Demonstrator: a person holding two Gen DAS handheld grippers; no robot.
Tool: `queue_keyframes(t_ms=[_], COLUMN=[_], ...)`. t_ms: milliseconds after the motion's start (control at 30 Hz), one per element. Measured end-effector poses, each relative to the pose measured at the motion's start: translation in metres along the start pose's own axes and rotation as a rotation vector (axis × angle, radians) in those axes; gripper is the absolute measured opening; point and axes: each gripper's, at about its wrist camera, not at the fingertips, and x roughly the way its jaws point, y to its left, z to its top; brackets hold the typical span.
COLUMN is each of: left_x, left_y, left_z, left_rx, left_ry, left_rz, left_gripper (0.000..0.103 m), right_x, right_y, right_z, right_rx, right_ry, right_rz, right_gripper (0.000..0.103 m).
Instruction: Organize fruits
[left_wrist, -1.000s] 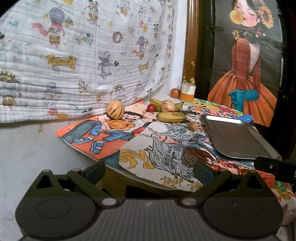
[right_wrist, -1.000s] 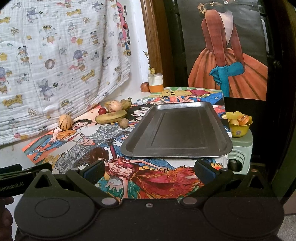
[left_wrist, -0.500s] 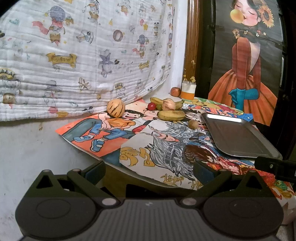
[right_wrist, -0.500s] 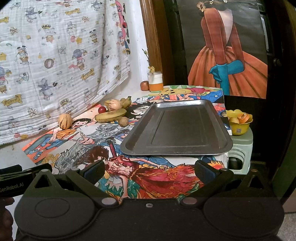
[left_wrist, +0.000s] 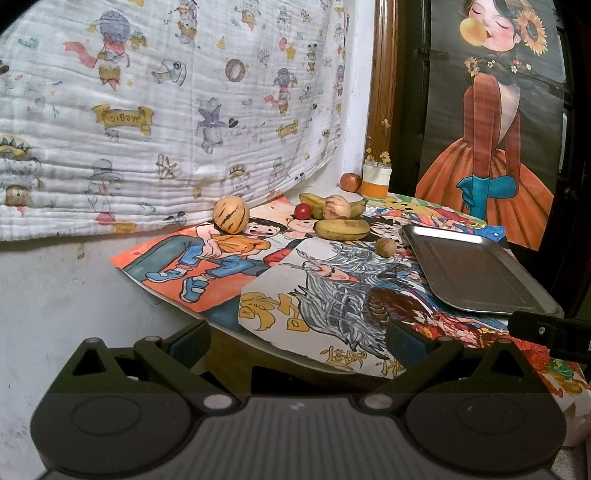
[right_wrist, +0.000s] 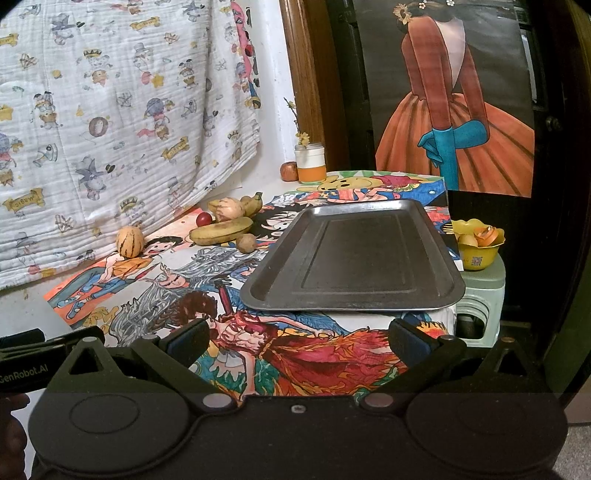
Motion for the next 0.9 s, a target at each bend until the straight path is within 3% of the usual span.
queue_keyframes(t_ms=[767, 900], left_x=[0.001, 0.002], left_y=[0.001, 0.004], left_z=[-0.001, 0.002], left_rx=[-0.002, -0.015], left_ry=[0.008, 0.022], left_rz=[0.001, -0.006], left_gripper=[0.103, 0.103], right_x=[0.002, 0.003], right_y=[0.000, -0.002], right_z=[0.000, 0.011], right_rx=[-0.001, -0.013], right_ry=[0.011, 0.021], right_rz=[-0.001, 0.048], right_gripper=[0.103, 0.103])
